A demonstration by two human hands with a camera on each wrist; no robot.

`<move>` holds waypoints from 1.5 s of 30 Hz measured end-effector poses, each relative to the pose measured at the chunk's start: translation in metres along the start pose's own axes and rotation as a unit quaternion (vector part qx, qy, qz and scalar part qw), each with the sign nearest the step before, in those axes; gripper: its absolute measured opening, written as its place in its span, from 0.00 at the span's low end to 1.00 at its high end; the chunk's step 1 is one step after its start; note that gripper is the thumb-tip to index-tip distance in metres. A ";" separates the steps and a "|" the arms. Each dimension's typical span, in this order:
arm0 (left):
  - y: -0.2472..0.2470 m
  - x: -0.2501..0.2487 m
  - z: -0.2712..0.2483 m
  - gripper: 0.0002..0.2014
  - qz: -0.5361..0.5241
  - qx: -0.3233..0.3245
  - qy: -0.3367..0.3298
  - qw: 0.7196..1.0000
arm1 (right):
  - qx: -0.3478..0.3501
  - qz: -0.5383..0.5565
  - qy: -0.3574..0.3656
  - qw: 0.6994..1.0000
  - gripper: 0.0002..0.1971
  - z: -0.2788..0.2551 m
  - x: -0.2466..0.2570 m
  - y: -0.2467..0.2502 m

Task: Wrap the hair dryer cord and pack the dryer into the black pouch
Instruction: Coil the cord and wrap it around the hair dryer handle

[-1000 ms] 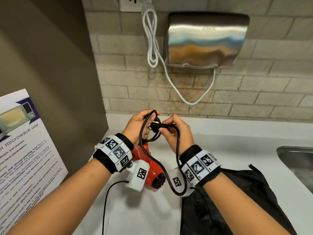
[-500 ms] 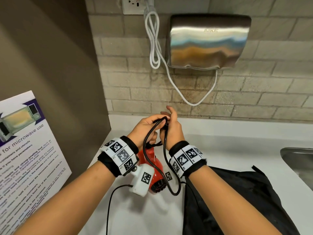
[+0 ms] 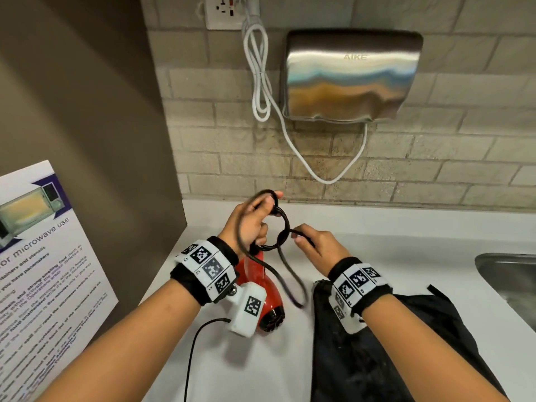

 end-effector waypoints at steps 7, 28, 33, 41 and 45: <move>0.021 -0.002 -0.003 0.13 -0.032 -0.034 -0.007 0.999 | -0.053 -0.017 -0.278 0.959 0.12 -0.042 -0.087 0.000; 0.027 -0.004 -0.009 0.10 -0.028 -0.015 0.012 0.999 | 0.004 0.296 0.005 0.955 0.14 0.019 0.046 -0.023; 0.032 -0.003 -0.008 0.12 -0.019 -0.038 0.018 0.999 | -0.089 0.196 -0.125 0.968 0.10 0.019 0.011 -0.021; 0.025 -0.001 -0.008 0.09 0.046 -0.011 0.001 0.999 | -0.110 0.127 -0.215 0.962 0.13 0.009 -0.022 -0.020; 0.018 -0.001 -0.006 0.09 0.052 -0.009 -0.011 0.999 | -0.017 0.122 -0.015 0.992 0.21 0.016 0.015 -0.020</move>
Point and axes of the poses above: each hand's wrist, its own z-axis towards the middle knuckle, its own y-axis out of the back of the hand, x = y × z, the point moved 1 cm from there along z, towards the middle knuckle, and after that the axes turned 15 degrees about y, right-handed, at the moved point
